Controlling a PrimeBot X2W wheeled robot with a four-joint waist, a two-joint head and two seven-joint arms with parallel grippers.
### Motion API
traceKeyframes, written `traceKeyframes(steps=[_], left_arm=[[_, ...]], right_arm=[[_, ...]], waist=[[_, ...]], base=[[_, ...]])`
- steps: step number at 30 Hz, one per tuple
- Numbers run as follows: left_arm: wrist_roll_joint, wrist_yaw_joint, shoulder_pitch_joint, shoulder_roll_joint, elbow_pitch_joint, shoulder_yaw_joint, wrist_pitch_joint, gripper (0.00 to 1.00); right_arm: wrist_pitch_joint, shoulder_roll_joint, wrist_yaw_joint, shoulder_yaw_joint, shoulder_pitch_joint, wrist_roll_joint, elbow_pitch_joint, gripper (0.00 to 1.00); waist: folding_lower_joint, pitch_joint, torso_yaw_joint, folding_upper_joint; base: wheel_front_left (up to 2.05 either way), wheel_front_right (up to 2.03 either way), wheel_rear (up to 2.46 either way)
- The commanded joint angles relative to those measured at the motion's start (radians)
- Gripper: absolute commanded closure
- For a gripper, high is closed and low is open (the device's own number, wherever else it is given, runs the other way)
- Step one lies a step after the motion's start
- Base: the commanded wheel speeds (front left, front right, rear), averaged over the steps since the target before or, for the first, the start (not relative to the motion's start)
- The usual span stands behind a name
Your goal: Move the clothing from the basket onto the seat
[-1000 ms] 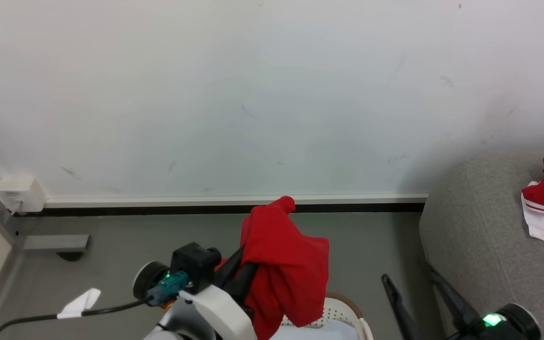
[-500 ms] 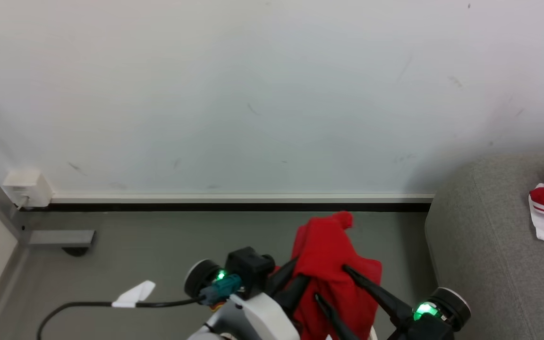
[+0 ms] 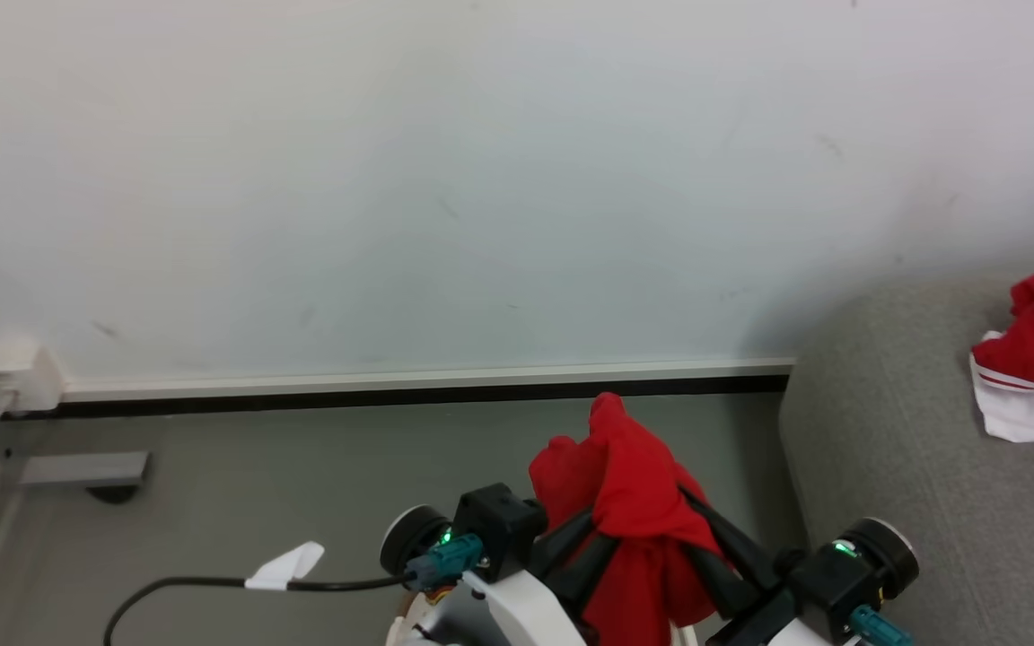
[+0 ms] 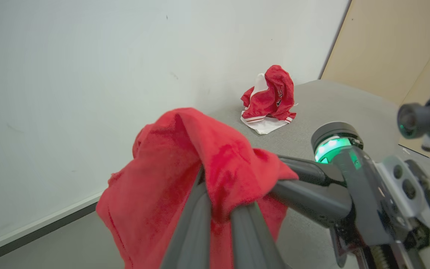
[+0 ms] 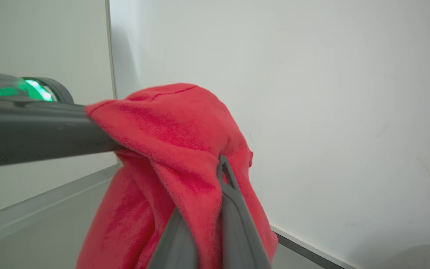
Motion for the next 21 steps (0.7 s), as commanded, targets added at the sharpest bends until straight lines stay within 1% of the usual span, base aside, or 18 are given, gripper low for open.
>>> traceKeyframes(steps=[1, 2, 5, 14, 18, 21], left_arm=[[0.001, 0.006, 0.009, 0.003, 0.008, 0.004, -0.014, 0.51], [0.008, 0.014, 0.008, 0.005, 0.013, 0.008, -0.022, 0.00], [0.011, 0.024, 0.009, 0.004, 0.028, 0.013, -0.040, 0.00], [0.015, 0.028, -0.007, -0.015, 0.056, -0.004, -0.070, 0.00], [0.024, 0.032, -0.029, -0.027, 0.066, -0.018, -0.079, 0.00], [0.029, 0.027, -0.053, -0.036, 0.073, -0.032, -0.078, 0.00]], right_arm=[[0.000, -0.012, -0.004, -0.023, -0.014, -0.001, -0.009, 1.00], [0.000, -0.018, -0.004, -0.032, -0.016, -0.003, -0.015, 1.00], [0.000, -0.029, -0.003, -0.061, -0.009, -0.005, -0.037, 1.00], [0.000, -0.082, -0.003, -0.179, 0.021, 0.008, -0.114, 1.00], [0.000, -0.100, -0.003, -0.230, 0.028, 0.023, -0.140, 1.00], [0.000, -0.118, -0.003, -0.265, 0.031, 0.035, -0.157, 1.00]], waist=[[-0.0001, 0.007, -0.028, 0.0000], [-0.0001, 0.011, -0.045, 0.0000], [-0.0001, 0.022, -0.095, 0.0000], [-0.0001, 0.055, -0.251, 0.0000], [-0.0001, 0.074, -0.299, 0.0000], [-0.0001, 0.104, -0.316, 0.0000]], base=[[0.00, 0.00, 0.00], [0.00, 0.00, 0.00], [0.00, 0.00, 0.00], [0.00, 0.00, 0.00], [0.00, 0.00, 0.00], [0.00, 0.00, 0.00]])
